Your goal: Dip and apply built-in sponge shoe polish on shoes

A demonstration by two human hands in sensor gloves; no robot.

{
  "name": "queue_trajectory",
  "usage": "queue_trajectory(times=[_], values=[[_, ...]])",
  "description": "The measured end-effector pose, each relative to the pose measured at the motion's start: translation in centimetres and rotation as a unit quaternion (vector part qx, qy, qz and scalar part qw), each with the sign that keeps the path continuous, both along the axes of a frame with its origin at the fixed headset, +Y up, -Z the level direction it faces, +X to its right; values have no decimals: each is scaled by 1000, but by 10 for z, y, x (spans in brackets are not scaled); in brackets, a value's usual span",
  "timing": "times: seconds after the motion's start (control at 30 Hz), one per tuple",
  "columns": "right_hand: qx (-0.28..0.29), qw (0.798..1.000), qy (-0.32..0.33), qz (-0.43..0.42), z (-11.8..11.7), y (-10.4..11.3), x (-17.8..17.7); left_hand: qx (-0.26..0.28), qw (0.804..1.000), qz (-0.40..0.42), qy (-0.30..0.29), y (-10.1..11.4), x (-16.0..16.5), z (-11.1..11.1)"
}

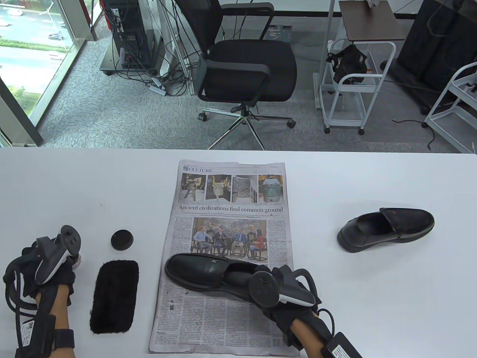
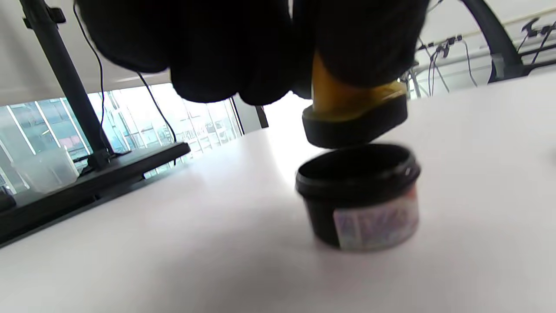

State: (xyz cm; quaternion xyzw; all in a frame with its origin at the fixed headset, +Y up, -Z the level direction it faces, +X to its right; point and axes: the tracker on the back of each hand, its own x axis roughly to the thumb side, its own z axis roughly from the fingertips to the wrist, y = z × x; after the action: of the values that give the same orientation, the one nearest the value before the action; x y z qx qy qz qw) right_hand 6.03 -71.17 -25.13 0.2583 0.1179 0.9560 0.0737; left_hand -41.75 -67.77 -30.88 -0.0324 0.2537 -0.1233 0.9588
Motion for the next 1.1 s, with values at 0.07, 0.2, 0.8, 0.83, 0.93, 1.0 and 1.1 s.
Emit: queue_trajectory(times=[0.07, 0.2, 0.8, 0.83, 0.93, 1.0, 1.1], values=[[0, 1000, 0, 0, 0, 0, 0, 20, 1000, -9, -15, 14, 10, 2], [0, 1000, 0, 1, 0, 0, 0, 53, 997, -12, -53, 33, 34, 9], [-1, 1000, -1, -1, 0, 0, 0, -47, 871, 205, -444, 20, 219, 29], [-1, 1000, -2, -1, 0, 0, 0, -50, 866, 210, -451, 19, 223, 30], [-1, 1000, -2, -2, 0, 0, 0, -45, 855, 226, -464, 16, 230, 33], [-1, 1000, -2, -2, 0, 0, 0, -35, 851, 238, -467, 15, 232, 33], [-1, 1000, -2, -2, 0, 0, 0, -26, 848, 248, -468, 12, 237, 34]])
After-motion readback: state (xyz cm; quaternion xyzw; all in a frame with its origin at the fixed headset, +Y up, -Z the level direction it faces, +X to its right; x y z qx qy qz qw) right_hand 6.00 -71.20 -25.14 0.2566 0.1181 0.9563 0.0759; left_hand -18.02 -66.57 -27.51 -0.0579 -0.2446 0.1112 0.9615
